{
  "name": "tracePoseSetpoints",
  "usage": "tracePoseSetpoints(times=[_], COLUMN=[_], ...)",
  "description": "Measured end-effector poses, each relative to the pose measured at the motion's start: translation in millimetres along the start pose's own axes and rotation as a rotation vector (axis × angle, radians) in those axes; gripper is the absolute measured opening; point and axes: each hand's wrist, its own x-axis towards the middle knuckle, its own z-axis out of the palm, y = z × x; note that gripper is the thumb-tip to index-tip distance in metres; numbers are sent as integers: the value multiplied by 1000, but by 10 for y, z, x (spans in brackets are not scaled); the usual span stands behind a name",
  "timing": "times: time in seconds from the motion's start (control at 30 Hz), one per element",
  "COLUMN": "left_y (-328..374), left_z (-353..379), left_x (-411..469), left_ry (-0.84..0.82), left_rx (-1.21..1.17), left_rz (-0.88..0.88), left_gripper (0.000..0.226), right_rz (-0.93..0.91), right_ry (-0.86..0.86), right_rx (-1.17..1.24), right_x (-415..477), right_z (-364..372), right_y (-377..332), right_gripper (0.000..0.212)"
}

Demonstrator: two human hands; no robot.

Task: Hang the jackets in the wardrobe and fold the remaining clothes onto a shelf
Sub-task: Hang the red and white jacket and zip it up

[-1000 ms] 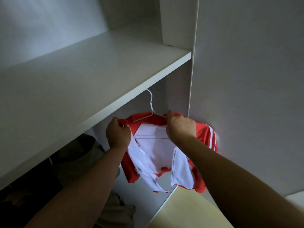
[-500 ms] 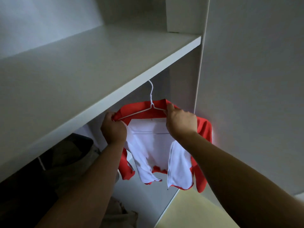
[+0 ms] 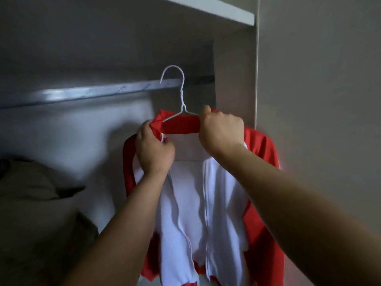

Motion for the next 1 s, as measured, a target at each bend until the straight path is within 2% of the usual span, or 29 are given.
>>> tracePoseSetpoints(times=[0.1, 0.17, 0.27, 0.37, 0.47, 0.53, 0.63, 0.73, 0.87, 1.0], left_y=[-294, -345, -539, -589, -549, -524, -508, -503, -502, -580], left_z=[146, 184, 151, 2, -195, -307, -477, -693, -1074, -1243], left_x=[-129, -33, -12, 58, 87, 89, 103, 118, 164, 154], left_ry=[3, -49, -105, -124, -109, -75, 10, 10, -48, -59], left_rx=[-55, -16, 68, 80, 47, -3, 50, 80, -15, 8], left_rz=[76, 109, 194, 180, 194, 208, 179, 167, 168, 178], left_gripper=[72, 84, 90, 90, 83, 63, 27, 13, 5, 26], right_rz=[-88, -100, -125, -114, -95, -91, -87, -59, -47, -73], right_ry=[138, 169, 239, 218, 204, 218, 249, 241, 220, 242], right_rx=[-68, -89, -123, -101, -90, -96, -141, -147, -161, -155], right_x=[-71, 18, 6, 78, 179, 193, 152, 90, 38, 64], right_z=[194, 183, 267, 222, 137, 103, 85, 51, -42, -100], right_y=[-12, -8, -117, -271, -397, -456, -495, -505, -588, -714], right_gripper=[14, 18, 21, 22, 24, 25, 23, 23, 27, 28])
